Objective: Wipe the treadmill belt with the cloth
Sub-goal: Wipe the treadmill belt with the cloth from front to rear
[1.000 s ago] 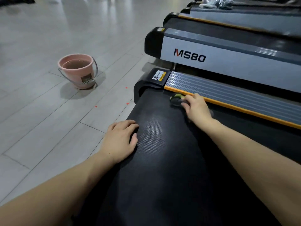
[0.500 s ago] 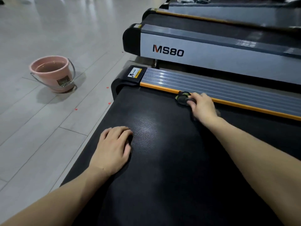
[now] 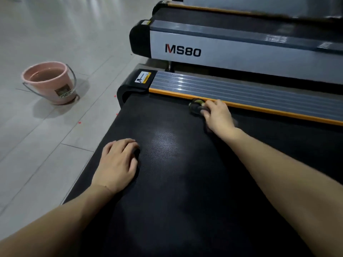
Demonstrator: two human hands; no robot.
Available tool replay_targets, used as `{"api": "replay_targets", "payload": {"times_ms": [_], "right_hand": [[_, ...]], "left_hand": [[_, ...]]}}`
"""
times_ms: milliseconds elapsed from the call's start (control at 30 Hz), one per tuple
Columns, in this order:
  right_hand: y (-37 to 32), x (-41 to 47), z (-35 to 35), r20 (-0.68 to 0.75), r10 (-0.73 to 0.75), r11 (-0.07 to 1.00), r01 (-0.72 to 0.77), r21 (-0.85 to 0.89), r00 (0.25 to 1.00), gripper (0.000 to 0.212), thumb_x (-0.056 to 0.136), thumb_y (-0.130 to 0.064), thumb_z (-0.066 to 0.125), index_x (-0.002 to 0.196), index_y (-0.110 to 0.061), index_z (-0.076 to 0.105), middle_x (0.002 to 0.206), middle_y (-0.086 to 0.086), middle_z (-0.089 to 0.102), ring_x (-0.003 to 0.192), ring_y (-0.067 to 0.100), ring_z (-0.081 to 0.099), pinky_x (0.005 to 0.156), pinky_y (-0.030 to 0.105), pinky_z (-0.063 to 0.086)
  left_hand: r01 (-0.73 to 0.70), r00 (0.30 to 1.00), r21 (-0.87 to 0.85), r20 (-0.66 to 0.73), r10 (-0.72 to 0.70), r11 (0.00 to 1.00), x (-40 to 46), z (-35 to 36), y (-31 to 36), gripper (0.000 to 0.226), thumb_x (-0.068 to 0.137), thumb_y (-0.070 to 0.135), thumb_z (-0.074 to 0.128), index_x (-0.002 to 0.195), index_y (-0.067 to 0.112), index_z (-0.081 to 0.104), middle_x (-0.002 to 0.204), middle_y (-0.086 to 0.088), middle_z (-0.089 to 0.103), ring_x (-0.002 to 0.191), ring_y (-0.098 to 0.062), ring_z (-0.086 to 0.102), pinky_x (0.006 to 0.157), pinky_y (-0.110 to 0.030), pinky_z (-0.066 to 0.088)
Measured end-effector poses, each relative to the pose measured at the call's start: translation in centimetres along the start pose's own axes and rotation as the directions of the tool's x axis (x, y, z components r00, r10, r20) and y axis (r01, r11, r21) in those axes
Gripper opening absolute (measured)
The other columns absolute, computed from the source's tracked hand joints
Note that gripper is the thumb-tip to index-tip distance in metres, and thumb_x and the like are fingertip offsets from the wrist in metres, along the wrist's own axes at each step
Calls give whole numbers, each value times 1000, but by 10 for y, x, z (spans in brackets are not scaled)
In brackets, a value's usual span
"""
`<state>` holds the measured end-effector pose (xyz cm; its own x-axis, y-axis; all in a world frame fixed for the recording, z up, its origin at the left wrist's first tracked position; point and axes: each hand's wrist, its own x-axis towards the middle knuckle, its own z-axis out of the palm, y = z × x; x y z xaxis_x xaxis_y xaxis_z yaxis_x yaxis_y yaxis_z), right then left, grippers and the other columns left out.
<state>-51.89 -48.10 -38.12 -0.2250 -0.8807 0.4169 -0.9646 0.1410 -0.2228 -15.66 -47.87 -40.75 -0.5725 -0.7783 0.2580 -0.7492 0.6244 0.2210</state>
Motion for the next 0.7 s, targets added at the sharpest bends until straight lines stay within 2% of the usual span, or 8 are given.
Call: {"api": "replay_targets", "payload": {"times_ms": [67,133,267,333,400,533,600,700], "right_hand": [[-7,-5,2,-9,76,997,-76,-17,997,18,93,-29,62,102,-14,63,95,13,51,93,34,51,80,44,48],[-31,-43,-5,-47,13,999,-10,50,999,15,89,-25,67,99,-14,65,90,13,50,83,33,50,74,43,49],[-80,-149,-38,115,-341,903,291,317,933,13,93,-27,65,98,-15,68,93,5,52,84,23,48,76,32,43],[-74,-149,-39,144,-436,873,378,309,888,18,97,-28,61,98,-12,69,94,6,53,84,23,49,77,32,44],[-59,-110,-21,67,-399,905,381,186,914,18,96,-29,57,98,-13,66,94,11,54,84,29,50,76,40,47],[-42,-30,1,1,85,994,-85,63,996,17,94,-29,59,102,-14,61,102,11,49,98,31,47,86,47,48],[-55,-46,0,-9,95,994,-94,55,995,15,92,-26,62,99,-12,62,98,12,49,93,31,48,81,47,49],[-90,-124,-22,8,-95,976,92,197,995,13,89,-23,66,97,-12,64,92,10,50,83,28,49,75,39,48]], "left_hand": [[-5,1000,-7,3,5,1000,2,0,-1,36,87,28,42,119,22,59,128,7,56,123,-15,49,114,-41,30],[-4,1000,-14,10,4,1000,2,0,-1,37,87,29,41,118,22,59,128,7,56,123,-15,50,113,-41,29],[2,1000,-11,14,-2,1000,2,-1,0,37,86,30,41,117,22,60,126,6,57,121,-17,52,112,-40,28],[4,1000,-8,11,-4,1000,1,-2,-1,36,86,30,41,116,22,60,124,7,57,120,-17,52,112,-39,29],[1,1000,-6,12,-1,1000,2,-1,0,36,86,30,41,116,22,60,123,7,57,120,-17,52,111,-40,29],[6,1000,-7,3,-6,1000,2,-1,0,36,87,29,39,116,22,59,123,7,57,120,-16,52,113,-40,29],[-3,1000,-17,4,3,1000,3,-1,-1,37,87,29,38,116,22,60,123,7,58,120,-16,52,112,-41,29],[-10,1000,-23,2,10,1000,2,-2,-3,38,85,30,39,116,21,60,124,6,58,121,-17,51,110,-41,32]]}}
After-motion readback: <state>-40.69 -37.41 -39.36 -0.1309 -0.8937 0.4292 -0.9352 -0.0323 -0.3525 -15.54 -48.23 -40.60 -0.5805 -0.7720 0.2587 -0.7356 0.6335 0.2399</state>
